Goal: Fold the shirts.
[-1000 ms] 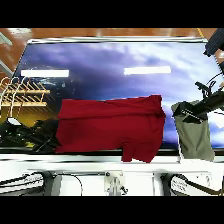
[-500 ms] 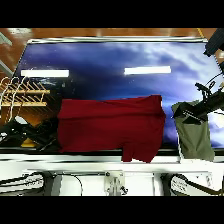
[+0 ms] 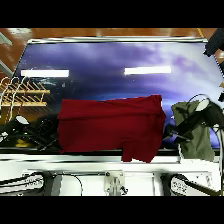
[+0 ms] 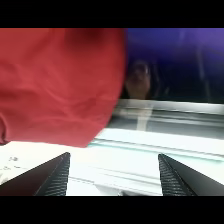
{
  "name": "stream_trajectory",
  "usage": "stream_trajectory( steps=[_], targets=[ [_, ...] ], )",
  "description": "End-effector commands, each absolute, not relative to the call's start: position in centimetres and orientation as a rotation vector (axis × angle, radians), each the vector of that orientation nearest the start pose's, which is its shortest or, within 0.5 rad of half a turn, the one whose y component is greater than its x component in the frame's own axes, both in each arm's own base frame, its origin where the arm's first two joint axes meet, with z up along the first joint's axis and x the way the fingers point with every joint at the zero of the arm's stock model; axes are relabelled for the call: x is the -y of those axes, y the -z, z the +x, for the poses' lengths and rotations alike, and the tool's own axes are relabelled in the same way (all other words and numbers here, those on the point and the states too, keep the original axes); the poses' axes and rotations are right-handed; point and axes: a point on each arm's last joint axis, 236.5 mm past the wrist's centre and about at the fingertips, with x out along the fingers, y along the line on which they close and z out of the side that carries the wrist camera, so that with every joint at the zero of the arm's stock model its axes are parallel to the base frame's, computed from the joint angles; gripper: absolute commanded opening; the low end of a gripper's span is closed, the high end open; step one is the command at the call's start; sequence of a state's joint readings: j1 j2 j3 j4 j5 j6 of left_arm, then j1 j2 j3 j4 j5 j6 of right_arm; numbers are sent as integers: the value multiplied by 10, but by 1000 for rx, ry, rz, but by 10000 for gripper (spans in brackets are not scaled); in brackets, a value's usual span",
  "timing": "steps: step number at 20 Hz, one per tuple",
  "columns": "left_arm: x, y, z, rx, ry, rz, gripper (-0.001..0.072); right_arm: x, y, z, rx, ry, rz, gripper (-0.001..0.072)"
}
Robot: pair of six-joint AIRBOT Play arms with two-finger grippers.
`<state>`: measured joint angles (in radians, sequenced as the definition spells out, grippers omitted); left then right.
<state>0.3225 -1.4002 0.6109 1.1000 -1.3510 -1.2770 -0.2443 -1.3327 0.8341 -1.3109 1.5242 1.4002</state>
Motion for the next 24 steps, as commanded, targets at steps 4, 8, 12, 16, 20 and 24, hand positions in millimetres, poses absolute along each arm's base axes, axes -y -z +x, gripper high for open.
stream_trajectory(
  steps=[4, 8, 12, 16, 20, 24],
  targets=[
    [50, 124, 180, -1903, 261, -674, 28, -46, 116, 163, -1998, -197, 448, 656],
    [50, 123, 180, -1905, 263, -675, 29, -68, 126, 186, -1877, -185, 594, 656],
    [51, 123, 180, -1906, 263, -676, 29, -67, 130, 196, -1835, -148, 613, 477],
    [50, 123, 180, -1905, 263, -674, 28, -67, 129, 193, -1850, -146, 615, 231],
    [47, 112, 199, -1815, 343, -568, 27, -74, 107, 190, -1825, -243, 586, 73],
    [31, 67, 266, -1584, 340, -477, 26, -73, 53, 244, -1583, -224, 596, 72]
  ],
)
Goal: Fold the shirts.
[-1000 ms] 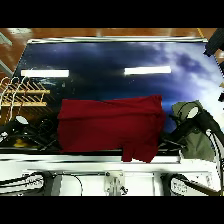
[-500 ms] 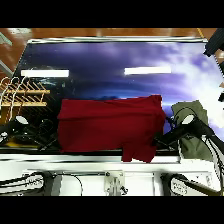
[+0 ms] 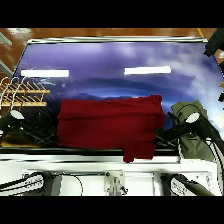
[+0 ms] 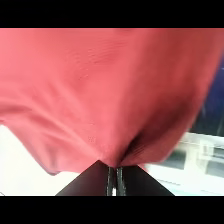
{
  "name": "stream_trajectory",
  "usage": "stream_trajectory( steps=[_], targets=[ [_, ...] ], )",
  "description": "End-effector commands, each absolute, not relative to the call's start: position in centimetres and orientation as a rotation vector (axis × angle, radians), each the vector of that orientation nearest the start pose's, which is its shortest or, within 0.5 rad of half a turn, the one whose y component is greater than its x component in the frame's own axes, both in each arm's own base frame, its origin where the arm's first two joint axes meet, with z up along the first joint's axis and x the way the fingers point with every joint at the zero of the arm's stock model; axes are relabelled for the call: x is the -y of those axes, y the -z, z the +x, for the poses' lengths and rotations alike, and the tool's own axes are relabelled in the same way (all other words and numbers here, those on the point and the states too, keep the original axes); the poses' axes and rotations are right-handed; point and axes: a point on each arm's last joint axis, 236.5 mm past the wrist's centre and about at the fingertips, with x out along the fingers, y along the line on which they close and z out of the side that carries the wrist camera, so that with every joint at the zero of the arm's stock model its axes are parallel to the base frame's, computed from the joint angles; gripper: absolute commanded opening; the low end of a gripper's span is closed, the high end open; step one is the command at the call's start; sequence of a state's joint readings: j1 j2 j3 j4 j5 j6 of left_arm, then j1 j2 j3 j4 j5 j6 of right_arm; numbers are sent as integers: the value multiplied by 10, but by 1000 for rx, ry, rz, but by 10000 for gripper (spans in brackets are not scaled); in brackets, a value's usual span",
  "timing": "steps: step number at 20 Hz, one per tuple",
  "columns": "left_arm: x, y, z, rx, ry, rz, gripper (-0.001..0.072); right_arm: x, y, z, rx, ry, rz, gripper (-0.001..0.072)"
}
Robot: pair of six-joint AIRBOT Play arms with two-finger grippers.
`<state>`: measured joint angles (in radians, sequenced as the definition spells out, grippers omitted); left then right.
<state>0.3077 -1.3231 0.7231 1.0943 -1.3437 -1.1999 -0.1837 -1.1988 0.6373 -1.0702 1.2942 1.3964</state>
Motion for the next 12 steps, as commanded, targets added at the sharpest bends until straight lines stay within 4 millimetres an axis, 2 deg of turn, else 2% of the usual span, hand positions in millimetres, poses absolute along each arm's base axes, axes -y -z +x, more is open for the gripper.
stream_trajectory(
  steps=[1, 4, 6, 9, 12],
  targets=[
    [30, 50, 288, -1516, 346, -476, 26, -68, 39, 266, -1508, -187, 614, 71],
    [13, 14, 352, -1350, 258, -501, 26, -54, 0, 334, -1327, -127, 624, 70],
    [7, 10, 376, -1336, 228, -532, 26, -57, -6, 368, -1304, -131, 606, 71],
    [12, 21, 401, -1364, 215, -574, 27, -70, 8, 412, -1309, -144, 595, 71],
    [24, 37, 419, -1397, 234, -567, 27, -70, 29, 446, -1302, -114, 618, 71]
  ],
)
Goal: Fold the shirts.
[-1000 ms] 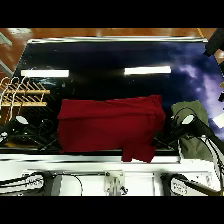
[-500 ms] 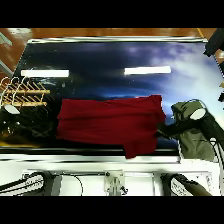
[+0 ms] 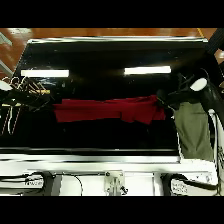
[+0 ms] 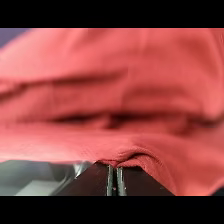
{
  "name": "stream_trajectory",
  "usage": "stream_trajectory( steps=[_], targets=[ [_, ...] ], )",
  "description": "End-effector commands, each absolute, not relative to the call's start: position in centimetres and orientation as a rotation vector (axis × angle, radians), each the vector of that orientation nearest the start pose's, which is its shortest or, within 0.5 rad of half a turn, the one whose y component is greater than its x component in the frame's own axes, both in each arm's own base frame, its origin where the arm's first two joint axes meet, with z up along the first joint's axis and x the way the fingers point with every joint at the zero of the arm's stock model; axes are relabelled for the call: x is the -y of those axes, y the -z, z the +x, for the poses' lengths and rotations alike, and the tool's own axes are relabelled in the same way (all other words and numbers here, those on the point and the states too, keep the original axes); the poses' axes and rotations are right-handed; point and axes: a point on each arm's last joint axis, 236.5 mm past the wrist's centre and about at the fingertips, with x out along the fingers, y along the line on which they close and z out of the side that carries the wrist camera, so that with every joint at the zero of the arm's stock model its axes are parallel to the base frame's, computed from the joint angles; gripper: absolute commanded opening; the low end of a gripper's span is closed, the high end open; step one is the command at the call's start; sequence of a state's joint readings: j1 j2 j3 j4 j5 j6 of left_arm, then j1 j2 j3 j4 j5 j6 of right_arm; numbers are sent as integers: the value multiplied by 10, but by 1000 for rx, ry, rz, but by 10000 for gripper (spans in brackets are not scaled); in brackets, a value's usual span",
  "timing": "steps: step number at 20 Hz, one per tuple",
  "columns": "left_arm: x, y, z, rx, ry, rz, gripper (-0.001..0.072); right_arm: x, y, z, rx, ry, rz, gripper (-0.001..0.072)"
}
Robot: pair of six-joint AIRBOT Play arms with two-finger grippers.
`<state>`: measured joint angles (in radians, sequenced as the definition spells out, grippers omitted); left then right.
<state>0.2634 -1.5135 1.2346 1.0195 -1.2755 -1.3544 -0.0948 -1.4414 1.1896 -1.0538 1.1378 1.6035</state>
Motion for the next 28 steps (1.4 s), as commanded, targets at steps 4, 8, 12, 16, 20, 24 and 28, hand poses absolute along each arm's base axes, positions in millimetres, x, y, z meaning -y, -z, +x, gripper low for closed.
stream_trajectory(
  steps=[4, 8, 12, 16, 20, 24, 28],
  targets=[
    [24, 58, 435, -1409, 192, -605, 27, -60, 45, 486, -1223, -60, 651, 71],
    [23, 70, 437, -1420, 185, -611, 27, -64, 61, 499, -1211, -43, 658, 71],
    [36, 75, 435, -1443, 206, -596, 32, -68, 81, 484, -1286, -42, 524, 73],
    [37, 71, 426, -1486, 213, -613, 626, -44, 70, 474, -1299, -15, 411, 613],
    [31, 38, 428, -1492, 259, -594, 644, 13, 40, 455, -1299, 83, 253, 685],
    [29, -3, 445, -1388, 277, -546, 643, 11, 62, 430, -1437, 31, 271, 686],
    [37, -29, 445, -1336, 297, -515, 643, -14, 88, 431, -1489, -42, 370, 685]
  ],
)
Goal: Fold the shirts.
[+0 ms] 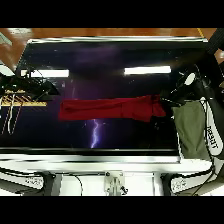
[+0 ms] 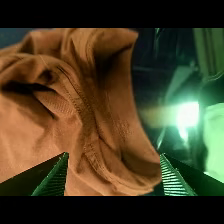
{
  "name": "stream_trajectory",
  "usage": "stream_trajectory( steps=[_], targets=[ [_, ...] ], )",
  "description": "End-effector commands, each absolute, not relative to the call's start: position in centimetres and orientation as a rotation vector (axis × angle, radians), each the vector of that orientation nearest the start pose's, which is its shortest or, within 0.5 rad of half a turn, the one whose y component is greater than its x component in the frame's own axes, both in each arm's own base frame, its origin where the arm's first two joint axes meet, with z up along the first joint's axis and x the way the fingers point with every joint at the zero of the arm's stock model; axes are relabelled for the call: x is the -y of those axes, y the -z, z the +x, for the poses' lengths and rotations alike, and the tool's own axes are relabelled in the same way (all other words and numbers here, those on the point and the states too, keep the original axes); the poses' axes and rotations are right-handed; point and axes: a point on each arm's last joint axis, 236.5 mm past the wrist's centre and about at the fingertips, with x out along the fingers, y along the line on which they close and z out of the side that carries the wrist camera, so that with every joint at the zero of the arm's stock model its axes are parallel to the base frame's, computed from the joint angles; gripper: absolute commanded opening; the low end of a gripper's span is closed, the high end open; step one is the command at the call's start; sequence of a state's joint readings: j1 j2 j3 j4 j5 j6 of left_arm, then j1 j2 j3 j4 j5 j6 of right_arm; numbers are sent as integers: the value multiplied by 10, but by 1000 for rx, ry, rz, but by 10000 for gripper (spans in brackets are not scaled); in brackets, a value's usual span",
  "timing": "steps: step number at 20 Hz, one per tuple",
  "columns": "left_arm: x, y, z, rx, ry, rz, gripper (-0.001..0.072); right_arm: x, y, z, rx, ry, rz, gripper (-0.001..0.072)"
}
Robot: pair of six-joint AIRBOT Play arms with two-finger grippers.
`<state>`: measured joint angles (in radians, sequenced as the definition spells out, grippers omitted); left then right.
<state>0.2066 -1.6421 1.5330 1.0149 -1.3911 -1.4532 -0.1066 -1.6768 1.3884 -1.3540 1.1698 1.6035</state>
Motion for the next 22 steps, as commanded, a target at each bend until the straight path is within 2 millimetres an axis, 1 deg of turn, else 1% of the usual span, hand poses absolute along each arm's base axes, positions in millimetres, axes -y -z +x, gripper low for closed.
stream_trajectory(
  steps=[1, 4, 5, 7, 8, 11, 12, 13, 14, 15, 16, 17, 19, 21, 22],
  targets=[
    [40, -34, 444, -1328, 306, -510, 642, -17, 94, 431, -1499, -51, 383, 685],
    [51, -39, 439, -1335, 330, -492, 642, -21, 108, 430, -1524, -55, 408, 685],
    [54, -39, 437, -1347, 339, -486, 641, -23, 110, 431, -1524, -58, 421, 685],
    [59, -39, 436, -1351, 349, -479, 604, -28, 112, 436, -1509, -65, 451, 685],
    [61, -39, 436, -1352, 353, -476, 605, -31, 112, 439, -1500, -69, 470, 685],
    [66, -39, 435, -1355, 362, -469, 605, -46, 121, 440, -1518, -78, 566, 684],
    [68, -39, 435, -1356, 366, -466, 605, -53, 122, 441, -1519, -93, 609, 678],
    [69, -39, 435, -1357, 368, -464, 605, -60, 120, 444, -1512, -111, 635, 531],
    [70, -39, 434, -1357, 370, -462, 605, -61, 118, 445, -1503, -115, 646, 393],
    [71, -39, 434, -1358, 372, -461, 605, -62, 115, 447, -1497, -119, 653, 273],
    [72, -39, 434, -1359, 374, -461, 605, -60, 112, 447, -1488, -116, 657, 110],
    [75, -40, 433, -1361, 383, -467, 605, -58, 106, 449, -1476, -119, 652, 73],
    [80, -42, 433, -1359, 398, -478, 604, -55, 89, 454, -1429, -139, 626, 72],
    [90, -46, 434, -1349, 425, -494, 604, -52, 62, 459, -1367, -154, 607, 72],
    [99, -48, 436, -1340, 445, -503, 598, -51, 46, 460, -1333, -163, 596, 72]
  ],
)
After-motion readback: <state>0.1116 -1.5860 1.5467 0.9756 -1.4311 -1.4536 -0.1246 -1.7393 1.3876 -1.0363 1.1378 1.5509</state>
